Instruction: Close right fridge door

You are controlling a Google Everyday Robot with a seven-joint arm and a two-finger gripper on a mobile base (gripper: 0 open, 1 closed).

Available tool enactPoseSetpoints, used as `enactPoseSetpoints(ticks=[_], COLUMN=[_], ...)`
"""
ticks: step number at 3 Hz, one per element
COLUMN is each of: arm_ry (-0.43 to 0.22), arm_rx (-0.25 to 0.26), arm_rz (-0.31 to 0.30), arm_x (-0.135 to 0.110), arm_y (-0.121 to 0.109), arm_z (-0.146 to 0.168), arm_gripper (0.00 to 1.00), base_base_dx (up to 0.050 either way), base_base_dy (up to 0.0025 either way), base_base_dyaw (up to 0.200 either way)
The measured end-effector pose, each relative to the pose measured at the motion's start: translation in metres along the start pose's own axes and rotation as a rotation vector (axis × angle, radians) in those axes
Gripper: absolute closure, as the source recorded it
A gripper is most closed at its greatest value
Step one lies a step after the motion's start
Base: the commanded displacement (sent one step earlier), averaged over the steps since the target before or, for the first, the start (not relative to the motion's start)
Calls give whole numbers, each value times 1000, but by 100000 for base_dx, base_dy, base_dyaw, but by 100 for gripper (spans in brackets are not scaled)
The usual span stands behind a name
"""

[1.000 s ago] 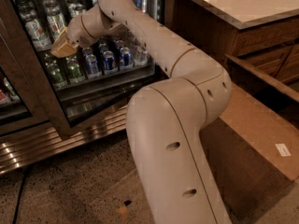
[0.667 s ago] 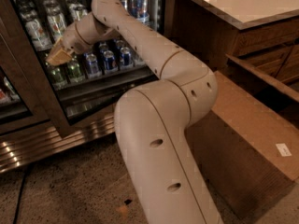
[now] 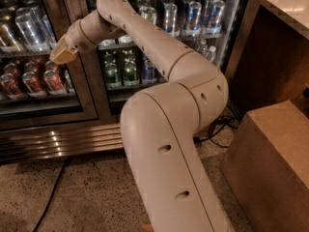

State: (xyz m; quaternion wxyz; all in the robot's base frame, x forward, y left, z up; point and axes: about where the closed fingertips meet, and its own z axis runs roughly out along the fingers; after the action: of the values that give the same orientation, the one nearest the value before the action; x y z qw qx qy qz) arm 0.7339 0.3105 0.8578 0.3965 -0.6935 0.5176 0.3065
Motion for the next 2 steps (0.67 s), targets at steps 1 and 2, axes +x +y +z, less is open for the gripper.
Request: enactPoseSetpoints(ticks=[1,2], arm_ry=[0,-25], arm_rx=[0,24], arm_rz=[0,8], arm_x=[0,1], arm_y=[0,-2], arm_z=[0,-4], arm_gripper=[100,100], base_base_dx=[0,0], base_base_dy=[0,0], base_base_dyaw=[0,0])
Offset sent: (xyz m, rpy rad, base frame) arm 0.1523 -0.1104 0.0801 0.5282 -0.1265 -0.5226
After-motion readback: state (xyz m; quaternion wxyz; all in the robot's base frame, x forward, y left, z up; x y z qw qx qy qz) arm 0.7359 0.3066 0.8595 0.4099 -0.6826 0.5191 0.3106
